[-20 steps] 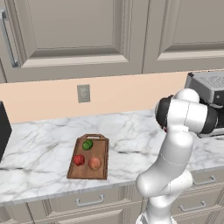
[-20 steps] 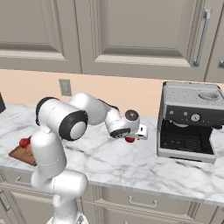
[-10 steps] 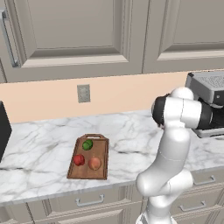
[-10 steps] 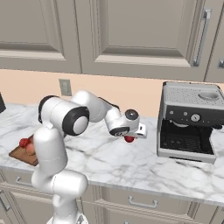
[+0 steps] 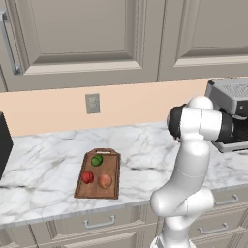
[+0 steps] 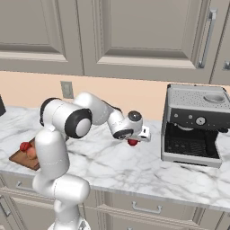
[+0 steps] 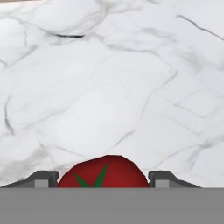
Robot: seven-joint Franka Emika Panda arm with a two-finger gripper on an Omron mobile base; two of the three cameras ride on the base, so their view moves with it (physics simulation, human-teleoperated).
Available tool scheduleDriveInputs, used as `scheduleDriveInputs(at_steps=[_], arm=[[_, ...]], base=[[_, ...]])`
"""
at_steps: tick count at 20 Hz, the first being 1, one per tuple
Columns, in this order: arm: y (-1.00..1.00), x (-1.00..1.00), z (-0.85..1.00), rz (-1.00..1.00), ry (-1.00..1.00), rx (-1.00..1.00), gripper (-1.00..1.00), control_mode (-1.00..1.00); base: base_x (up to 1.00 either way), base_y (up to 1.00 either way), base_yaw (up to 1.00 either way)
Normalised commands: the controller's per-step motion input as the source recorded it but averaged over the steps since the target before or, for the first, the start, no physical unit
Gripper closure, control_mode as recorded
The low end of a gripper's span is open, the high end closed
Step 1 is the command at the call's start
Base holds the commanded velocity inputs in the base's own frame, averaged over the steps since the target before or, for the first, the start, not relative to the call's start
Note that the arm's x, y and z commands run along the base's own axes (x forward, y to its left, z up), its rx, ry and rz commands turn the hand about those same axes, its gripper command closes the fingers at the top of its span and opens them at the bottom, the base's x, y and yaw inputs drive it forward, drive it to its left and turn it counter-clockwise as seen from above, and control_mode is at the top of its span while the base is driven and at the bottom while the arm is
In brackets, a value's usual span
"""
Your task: Place the avocado, onion, tomato, and bell pepper on the cutting board.
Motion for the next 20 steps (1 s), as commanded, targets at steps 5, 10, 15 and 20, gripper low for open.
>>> scheduleDriveInputs(at_steps=[5,10,15,20], arm=[[0.01,-0.04,0.2,0.02,-0.01,0.0,1.0,-1.0],[0.2,-0.17,0.53,0.04,-0.07,0.0,1.0,-1.0],[0.31,-0.18,0.53,0.01,-0.03,0.0,1.0,-1.0],[0.4,-0.17,0.55,0.01,0.01,-0.02,1.0,-1.0]], base=[[0.0,0.0,0.0],[0.0,0.0,0.0],[0.0,0.0,0.0],[0.0,0.0,0.0]])
